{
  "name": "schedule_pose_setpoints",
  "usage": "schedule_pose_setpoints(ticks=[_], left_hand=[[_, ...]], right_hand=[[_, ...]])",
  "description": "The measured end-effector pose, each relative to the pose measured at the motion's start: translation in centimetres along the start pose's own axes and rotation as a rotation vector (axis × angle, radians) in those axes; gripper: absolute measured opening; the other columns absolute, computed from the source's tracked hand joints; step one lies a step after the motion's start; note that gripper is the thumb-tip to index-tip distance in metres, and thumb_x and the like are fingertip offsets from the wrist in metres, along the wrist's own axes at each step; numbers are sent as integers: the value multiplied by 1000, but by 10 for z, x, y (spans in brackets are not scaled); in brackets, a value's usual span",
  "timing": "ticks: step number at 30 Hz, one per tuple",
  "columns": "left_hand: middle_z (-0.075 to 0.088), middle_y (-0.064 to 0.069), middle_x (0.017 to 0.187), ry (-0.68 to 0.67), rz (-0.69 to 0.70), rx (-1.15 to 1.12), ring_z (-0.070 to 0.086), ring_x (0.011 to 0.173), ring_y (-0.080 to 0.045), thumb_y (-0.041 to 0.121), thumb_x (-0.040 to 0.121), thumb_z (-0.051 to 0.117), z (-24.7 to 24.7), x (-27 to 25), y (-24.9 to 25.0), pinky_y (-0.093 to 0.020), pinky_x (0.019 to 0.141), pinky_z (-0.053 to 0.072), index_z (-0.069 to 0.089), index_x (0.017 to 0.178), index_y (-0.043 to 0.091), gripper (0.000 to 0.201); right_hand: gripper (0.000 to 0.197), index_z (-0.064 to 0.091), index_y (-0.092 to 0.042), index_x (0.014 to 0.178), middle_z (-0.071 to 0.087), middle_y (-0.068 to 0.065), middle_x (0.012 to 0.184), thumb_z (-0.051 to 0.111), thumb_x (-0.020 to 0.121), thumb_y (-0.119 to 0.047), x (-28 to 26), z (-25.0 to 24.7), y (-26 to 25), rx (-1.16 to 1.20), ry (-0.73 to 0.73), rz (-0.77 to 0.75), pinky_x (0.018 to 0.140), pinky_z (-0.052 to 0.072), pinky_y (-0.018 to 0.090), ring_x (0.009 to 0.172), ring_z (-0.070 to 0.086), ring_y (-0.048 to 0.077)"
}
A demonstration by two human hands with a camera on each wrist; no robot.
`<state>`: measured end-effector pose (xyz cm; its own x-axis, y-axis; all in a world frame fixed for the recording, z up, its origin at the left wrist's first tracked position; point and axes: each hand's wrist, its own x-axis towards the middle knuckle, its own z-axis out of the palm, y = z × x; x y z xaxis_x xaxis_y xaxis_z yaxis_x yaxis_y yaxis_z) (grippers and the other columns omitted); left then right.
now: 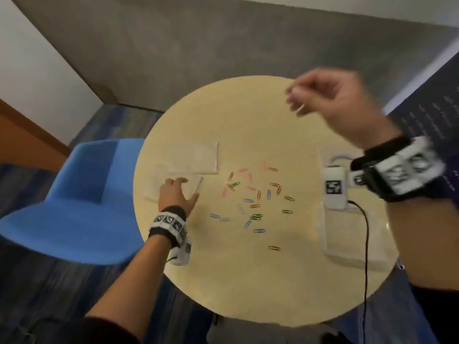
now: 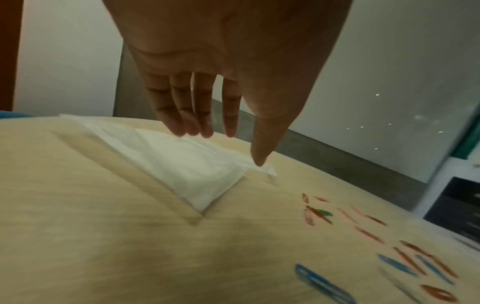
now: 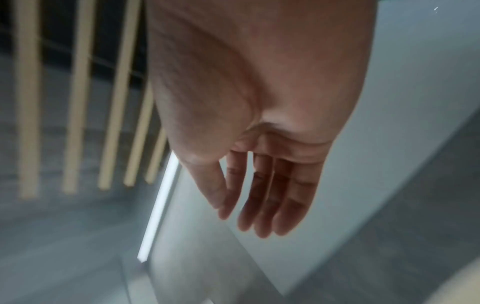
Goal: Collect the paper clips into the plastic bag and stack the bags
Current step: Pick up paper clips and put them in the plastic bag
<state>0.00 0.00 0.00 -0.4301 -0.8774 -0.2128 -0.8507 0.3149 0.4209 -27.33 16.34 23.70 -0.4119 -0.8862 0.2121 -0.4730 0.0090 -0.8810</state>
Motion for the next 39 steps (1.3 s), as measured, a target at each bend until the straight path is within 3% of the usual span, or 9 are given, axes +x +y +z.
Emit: schedule_pose_setpoints(ticks=[3, 6, 12, 18, 23, 28, 30, 33, 39], left_hand=[[52, -12, 124, -27, -90, 15, 50, 117, -33, 44, 76, 73, 9, 11, -2, -41, 97, 46, 57, 123, 18, 56], [63, -12, 111, -86, -127, -41, 60, 104, -33, 32, 82, 67, 18, 14, -8, -39, 91, 51, 67, 109, 17, 31], [76, -8, 97, 2, -196, -239, 69, 91, -27, 23, 88, 62, 15, 9, -20, -36, 90, 54, 75, 100, 13, 21], [76, -7, 98, 1, -230, -354, 70, 87, -24, 20, 88, 63, 9, 8, -27, -40, 91, 55, 75, 104, 13, 21], [76, -7, 91, -57, -230, -375, 71, 80, -22, 16, 87, 64, 4, 1, -23, -38, 90, 56, 75, 104, 15, 21], [74, -7, 85, -66, -239, -405, 71, 76, -21, 13, 87, 65, 1, -9, -15, -32, 84, 58, 74, 104, 12, 19], [74, -7, 83, -87, -234, -403, 71, 75, -21, 12, 86, 66, 4, -10, -12, -34, 84, 58, 75, 103, 12, 19], [75, -8, 82, -124, -221, -394, 72, 75, -24, 11, 86, 65, 8, -11, -5, -36, 84, 59, 75, 102, 12, 19], [75, -7, 80, -212, -161, -372, 73, 75, -23, 12, 86, 65, 11, -13, 14, -34, 84, 58, 75, 100, 13, 18]], right_hand=[[19, 66, -23, 111, 67, 4, 105, 63, 93, -26, 3, 34, 75, -273, -160, 334, 89, 54, 43, 93, 63, 20], [45, 50, -22, 133, 49, 12, 137, 61, 92, -36, -6, 68, 150, -533, -351, 619, 98, 44, 39, 120, 53, 29], [72, 14, -19, 153, 10, 17, 160, 48, 95, -45, -13, 133, 222, -688, -365, 854, 113, 32, 49, 142, 25, 41], [70, 11, -17, 154, 4, 21, 161, 43, 97, -43, -10, 198, 222, -822, -334, 659, 119, 20, 49, 148, 8, 39], [63, 18, -18, 153, 5, 19, 162, 41, 98, -40, -25, 234, 203, -834, -530, 338, 119, 16, 54, 148, 7, 40], [48, 36, -5, 143, 27, 25, 153, 44, 96, -4, -60, 240, 189, -943, -587, 63, 112, 35, 44, 141, 27, 42], [37, 50, 0, 128, 46, 22, 137, 46, 91, 6, -67, 233, 189, -945, -584, 13, 95, 47, 38, 127, 43, 36], [26, 63, 0, 108, 58, 16, 111, 46, 90, 9, -69, 219, 190, -966, -626, -36, 79, 50, 37, 107, 53, 30], [23, 69, -1, 99, 66, 16, 102, 49, 89, 5, -53, 198, 193, -959, -662, 11, 82, 50, 37, 95, 64, 32]])
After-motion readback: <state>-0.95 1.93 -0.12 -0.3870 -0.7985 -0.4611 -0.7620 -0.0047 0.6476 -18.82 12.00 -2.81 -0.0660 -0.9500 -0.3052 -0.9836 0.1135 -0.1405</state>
